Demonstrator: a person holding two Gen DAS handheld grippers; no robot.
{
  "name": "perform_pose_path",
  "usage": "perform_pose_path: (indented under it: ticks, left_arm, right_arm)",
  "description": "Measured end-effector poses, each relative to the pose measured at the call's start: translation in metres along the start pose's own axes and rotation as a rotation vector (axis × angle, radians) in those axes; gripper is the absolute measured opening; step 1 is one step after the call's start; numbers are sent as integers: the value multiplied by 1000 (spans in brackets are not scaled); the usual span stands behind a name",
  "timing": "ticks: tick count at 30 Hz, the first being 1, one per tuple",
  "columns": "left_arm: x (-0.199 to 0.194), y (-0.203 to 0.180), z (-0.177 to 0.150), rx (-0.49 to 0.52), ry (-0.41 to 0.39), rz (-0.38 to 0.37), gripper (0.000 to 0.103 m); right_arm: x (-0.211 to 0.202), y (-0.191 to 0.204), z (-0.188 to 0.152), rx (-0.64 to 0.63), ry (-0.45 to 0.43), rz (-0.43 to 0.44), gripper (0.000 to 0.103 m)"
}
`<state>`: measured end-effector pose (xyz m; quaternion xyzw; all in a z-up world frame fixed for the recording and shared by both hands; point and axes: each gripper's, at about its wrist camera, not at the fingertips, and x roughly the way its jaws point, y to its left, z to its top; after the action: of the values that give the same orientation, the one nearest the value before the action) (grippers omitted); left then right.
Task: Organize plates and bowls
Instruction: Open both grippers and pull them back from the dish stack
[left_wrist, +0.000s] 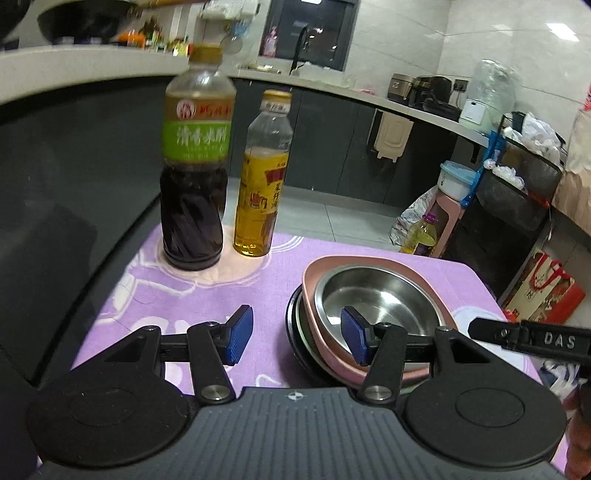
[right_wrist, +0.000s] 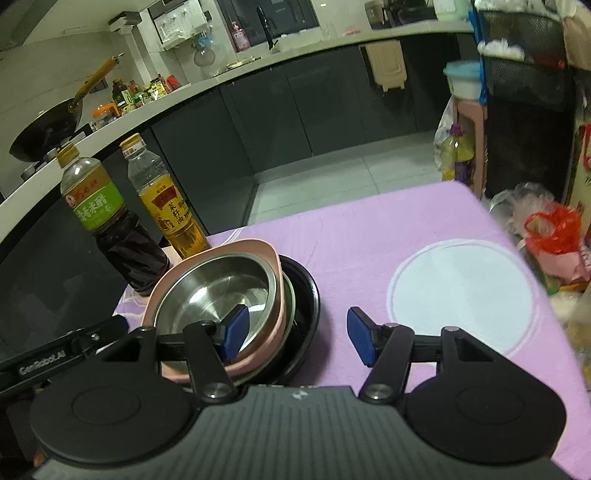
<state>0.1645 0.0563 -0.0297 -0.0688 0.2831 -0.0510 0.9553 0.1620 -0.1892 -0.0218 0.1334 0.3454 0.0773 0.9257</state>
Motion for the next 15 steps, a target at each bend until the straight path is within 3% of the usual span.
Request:
perform_pose_path:
  ticks: [8, 15]
  left_arm:
    - [-32, -14, -15, 54, 36, 30, 49]
    - [-72, -31, -28, 118, 12, 53, 49]
  right_arm:
    - [-28, 20, -22, -84, -85, -99, 47]
    - [-56, 29, -40, -77, -113, -96, 47]
